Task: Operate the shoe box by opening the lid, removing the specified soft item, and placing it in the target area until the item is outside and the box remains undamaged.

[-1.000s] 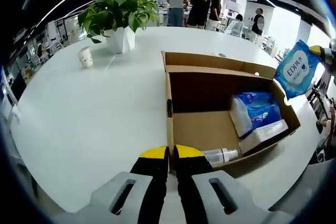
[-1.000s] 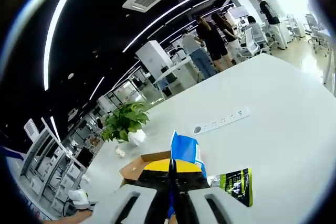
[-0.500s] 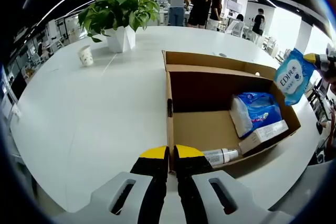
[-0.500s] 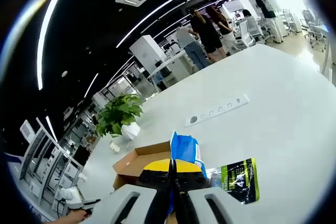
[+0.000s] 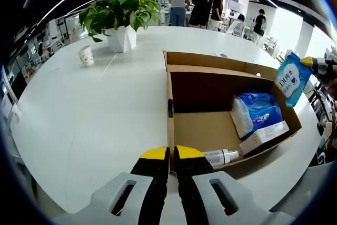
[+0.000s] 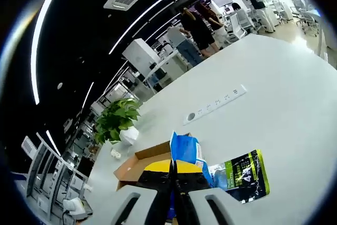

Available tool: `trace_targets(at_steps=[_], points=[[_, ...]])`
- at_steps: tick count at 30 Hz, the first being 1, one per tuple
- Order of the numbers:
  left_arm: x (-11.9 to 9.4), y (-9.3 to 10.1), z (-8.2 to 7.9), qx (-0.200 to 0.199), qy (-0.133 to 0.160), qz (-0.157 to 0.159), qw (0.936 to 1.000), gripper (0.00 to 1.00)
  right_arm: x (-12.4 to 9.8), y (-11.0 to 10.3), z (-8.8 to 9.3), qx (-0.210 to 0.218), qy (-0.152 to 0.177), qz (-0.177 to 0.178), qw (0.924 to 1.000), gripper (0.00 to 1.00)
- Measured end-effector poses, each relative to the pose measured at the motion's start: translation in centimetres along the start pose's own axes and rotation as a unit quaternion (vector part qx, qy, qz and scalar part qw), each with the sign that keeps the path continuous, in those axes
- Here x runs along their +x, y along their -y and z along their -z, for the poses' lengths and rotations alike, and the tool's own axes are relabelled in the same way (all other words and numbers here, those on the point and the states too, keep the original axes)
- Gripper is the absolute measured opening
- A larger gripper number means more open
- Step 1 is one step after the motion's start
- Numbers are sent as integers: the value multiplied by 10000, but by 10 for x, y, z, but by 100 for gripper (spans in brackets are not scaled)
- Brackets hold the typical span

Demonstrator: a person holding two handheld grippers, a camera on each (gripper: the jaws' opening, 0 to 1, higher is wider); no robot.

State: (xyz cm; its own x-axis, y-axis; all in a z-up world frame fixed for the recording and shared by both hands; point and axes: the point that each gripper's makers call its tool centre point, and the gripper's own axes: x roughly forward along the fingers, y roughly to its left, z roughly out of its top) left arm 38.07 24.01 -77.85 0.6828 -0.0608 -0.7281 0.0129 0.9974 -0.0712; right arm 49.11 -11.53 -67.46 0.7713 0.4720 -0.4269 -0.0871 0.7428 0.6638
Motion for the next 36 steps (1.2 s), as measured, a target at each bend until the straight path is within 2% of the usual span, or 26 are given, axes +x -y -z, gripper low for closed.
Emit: trace_targets(at_steps=[4,10,17,28,36], points=[[0,0,0,10,-11,-3,10000,2,1,-3,0,141,24,-50,9999,0],[0,1,0,17,-17,-14,10000,2,5,-5,3,127,15,-83,9999,0],[0,1,0,7,-8,-20,10000,2,7,9,13,231,-31,35,9997,0],[0,0,0,20,-5,-26,10000,2,4,38,7,91,27,293,9995,0],[0,0,-1,25,8,-6,10000,2,1,61,5,-76,-48,484,9988,0]])
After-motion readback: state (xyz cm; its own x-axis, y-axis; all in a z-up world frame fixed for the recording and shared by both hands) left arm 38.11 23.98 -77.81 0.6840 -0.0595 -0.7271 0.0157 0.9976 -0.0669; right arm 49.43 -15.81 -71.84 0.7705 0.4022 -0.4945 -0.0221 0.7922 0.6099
